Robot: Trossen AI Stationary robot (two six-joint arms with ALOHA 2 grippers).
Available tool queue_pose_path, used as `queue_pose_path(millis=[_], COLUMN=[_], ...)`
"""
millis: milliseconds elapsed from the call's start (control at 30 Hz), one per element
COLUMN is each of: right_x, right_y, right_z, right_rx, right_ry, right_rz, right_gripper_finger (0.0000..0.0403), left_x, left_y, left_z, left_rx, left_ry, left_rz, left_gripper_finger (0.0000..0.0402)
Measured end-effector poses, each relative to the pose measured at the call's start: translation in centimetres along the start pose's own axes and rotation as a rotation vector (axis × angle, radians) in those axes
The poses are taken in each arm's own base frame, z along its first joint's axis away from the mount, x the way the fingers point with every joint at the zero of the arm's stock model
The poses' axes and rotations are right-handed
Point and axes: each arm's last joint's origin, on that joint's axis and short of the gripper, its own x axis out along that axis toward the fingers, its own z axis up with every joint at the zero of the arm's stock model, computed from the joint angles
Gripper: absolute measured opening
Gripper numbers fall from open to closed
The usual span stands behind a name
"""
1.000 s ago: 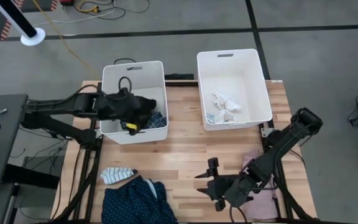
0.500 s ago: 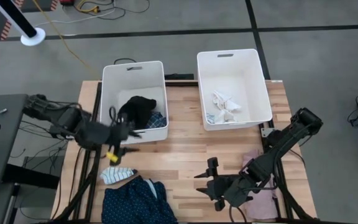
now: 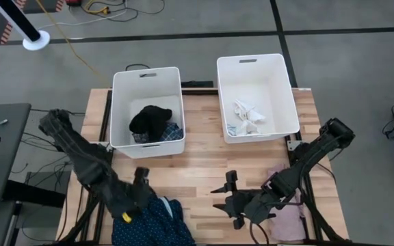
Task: Sort clothes
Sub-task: Put the blue clothes into the left bin
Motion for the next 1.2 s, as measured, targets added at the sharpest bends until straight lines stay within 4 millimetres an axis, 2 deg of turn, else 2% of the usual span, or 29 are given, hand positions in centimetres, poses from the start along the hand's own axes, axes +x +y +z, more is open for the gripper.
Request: queue_pose_path(millis=[200, 333, 600, 867, 1033, 1200], right_x=[0.0, 0.1, 0.4, 0.5, 0.5, 0.5], right_y=[0.0, -0.1, -0.7, -0.8, -0.8, -0.7], right_z=[0.2, 0.4, 0.5, 0.6, 0.6, 0.6], right_rx=[-0.012, -0.019, -0.015, -0.022, -0.025, -0.024], right_ry=[-0.017, -0.035, -0.036, -0.046, -0.047, -0.048], right_rz=[0.003, -0.001, -0.012, -0.011, -0.011, -0.004], right_gripper_finger=[0.0226, 0.0226, 0.0226, 0.0226, 0.0226, 0.0226], left_x=[3.3, 4.4, 4.3, 3.2, 4.2, 6.4], left_y=[-2.9, -4.5, -7.5, -9.3, -10.0, -10.8], left_z=[-1.2, -2.2, -4.1, -5.3, -6.0, -7.0], left_rx=[-0.053, -0.104, -0.272, -0.382, -0.374, -0.327], left_ry=[0.121, 0.2, 0.317, 0.291, 0.302, 0.359], left_rz=[-0.018, -0.062, -0.137, -0.108, -0.075, -0.032], left_gripper_finger=[0.0225, 0.0225, 0.0225, 0.0231, 0.0262, 0.0287])
